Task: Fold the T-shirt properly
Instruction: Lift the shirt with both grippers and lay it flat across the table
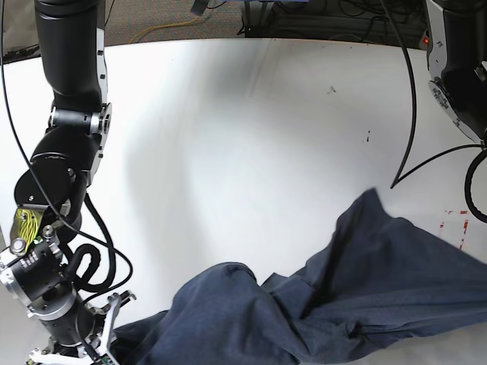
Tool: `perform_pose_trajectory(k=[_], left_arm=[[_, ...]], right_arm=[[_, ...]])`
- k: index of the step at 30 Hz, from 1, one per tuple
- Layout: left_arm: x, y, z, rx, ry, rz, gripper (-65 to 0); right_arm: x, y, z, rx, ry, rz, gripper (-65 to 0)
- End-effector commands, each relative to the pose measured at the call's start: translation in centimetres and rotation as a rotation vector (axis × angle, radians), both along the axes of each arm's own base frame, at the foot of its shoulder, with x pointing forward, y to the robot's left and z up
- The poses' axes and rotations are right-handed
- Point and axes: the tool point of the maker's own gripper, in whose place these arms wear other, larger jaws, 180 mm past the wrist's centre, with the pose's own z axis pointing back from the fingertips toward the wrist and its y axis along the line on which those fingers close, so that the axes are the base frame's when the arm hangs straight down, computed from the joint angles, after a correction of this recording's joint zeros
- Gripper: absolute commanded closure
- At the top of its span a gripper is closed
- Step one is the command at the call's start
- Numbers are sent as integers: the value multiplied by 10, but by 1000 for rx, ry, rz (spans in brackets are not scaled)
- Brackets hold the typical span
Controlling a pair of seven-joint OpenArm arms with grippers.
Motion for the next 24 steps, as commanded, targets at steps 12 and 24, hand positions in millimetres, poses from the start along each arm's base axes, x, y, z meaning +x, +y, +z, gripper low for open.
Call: perform_pose_trajectory(k=[12,24], left_arm=[[-15,17,-37,-5,83,39,0],[-62,-6,-131,-13,281,24,0]], right_arm=[[-21,-48,-68,67,124,-119,0],[-87,-57,-209,174,422,-195,0]])
